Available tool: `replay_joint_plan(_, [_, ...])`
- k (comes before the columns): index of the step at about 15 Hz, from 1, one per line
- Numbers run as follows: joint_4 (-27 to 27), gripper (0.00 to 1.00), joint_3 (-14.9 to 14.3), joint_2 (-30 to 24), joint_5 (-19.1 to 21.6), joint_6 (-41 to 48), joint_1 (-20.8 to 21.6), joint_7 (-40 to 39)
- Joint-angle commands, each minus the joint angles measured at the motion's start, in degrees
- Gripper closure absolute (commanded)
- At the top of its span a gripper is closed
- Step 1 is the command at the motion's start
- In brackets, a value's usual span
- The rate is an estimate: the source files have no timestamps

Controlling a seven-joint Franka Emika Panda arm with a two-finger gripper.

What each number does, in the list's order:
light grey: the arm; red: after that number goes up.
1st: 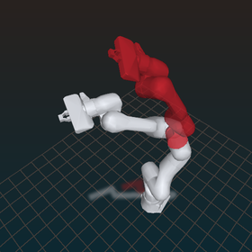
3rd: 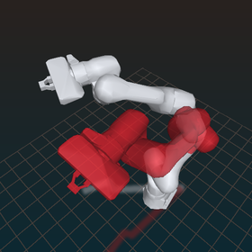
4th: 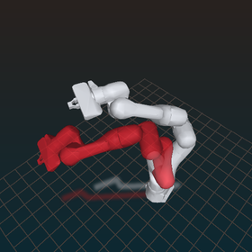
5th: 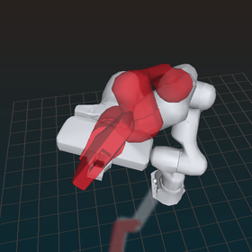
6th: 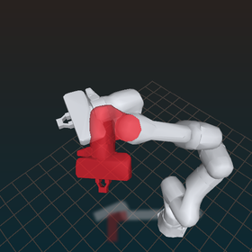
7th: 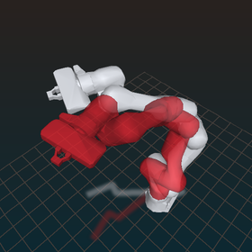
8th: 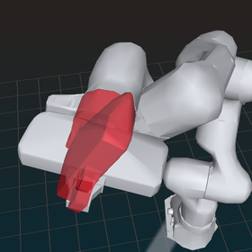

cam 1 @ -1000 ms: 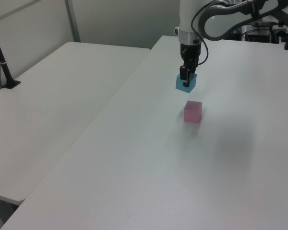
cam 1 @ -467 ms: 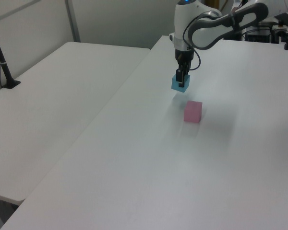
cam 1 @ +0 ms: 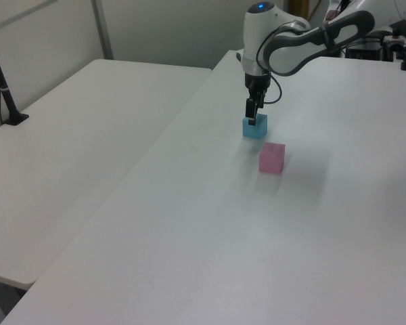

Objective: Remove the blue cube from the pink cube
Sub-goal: 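Open the gripper to release the blue cube and raise away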

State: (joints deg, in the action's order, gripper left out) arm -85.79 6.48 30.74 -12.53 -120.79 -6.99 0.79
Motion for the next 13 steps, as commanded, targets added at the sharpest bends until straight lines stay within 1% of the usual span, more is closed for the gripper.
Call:
replay_joint_plan(1, [-0.7, 0.00, -0.4, -6.6, 0.1, 4.3, 3.0, 5.6])
replay_joint_plan(4, [-0.7, 0.00, -0.3, -12.2, 1.6, 13.1, 5.1, 6.1])
replay_joint_plan(9, [-1.3, 0.00, -0.4, -18.8, 5.8, 22.2, 5.3, 9.2])
replay_joint_plan(11, [-2.4, 0.00, -0.4, -20.8, 5.9, 23.7, 5.4, 9.3])
replay_joint_plan(13, [-2.4, 0.00, -0.3, -21.2, 6.0, 24.1, 5.4, 9.3])
